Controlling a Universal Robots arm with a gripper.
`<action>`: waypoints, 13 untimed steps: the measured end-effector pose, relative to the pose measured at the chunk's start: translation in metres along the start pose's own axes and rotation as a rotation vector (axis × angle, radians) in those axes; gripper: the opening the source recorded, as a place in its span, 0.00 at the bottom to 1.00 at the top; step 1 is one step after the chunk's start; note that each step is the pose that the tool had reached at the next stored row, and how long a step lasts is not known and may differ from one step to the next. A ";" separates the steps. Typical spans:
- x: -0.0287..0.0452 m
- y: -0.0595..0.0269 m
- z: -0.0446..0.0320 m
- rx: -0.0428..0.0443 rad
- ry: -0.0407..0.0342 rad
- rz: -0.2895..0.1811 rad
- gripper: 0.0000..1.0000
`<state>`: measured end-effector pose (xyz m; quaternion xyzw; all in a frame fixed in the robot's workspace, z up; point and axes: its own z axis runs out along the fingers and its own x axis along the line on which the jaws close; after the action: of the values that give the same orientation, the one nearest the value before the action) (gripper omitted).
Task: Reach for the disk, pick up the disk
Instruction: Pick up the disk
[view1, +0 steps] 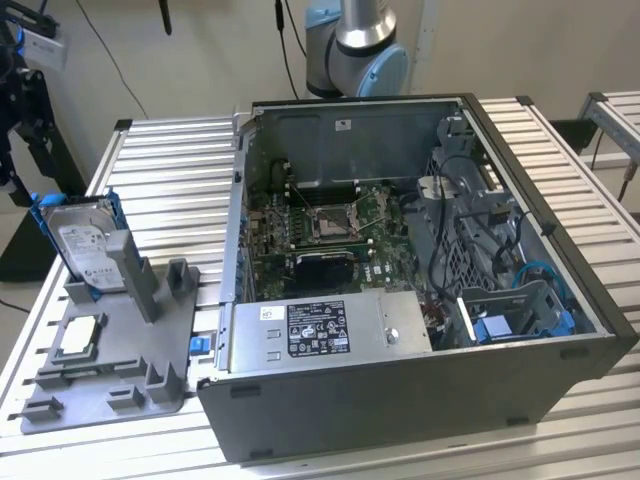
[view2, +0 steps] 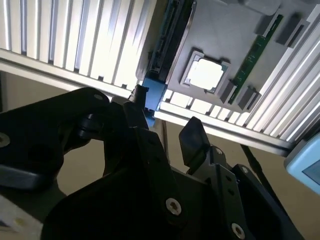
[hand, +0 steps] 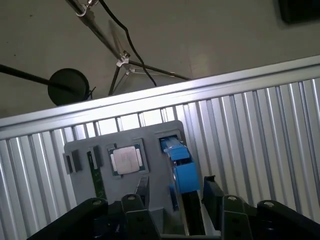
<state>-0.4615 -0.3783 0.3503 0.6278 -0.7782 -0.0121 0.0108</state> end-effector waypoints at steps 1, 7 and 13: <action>-0.0004 0.0000 0.0018 -0.0001 0.0001 0.000 1.00; -0.0022 0.0001 0.0126 -0.0001 0.0005 -0.010 1.00; -0.0064 0.0000 0.0231 -0.0001 0.0009 -0.023 1.00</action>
<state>-0.4610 -0.3719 0.3272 0.6367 -0.7709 -0.0120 0.0110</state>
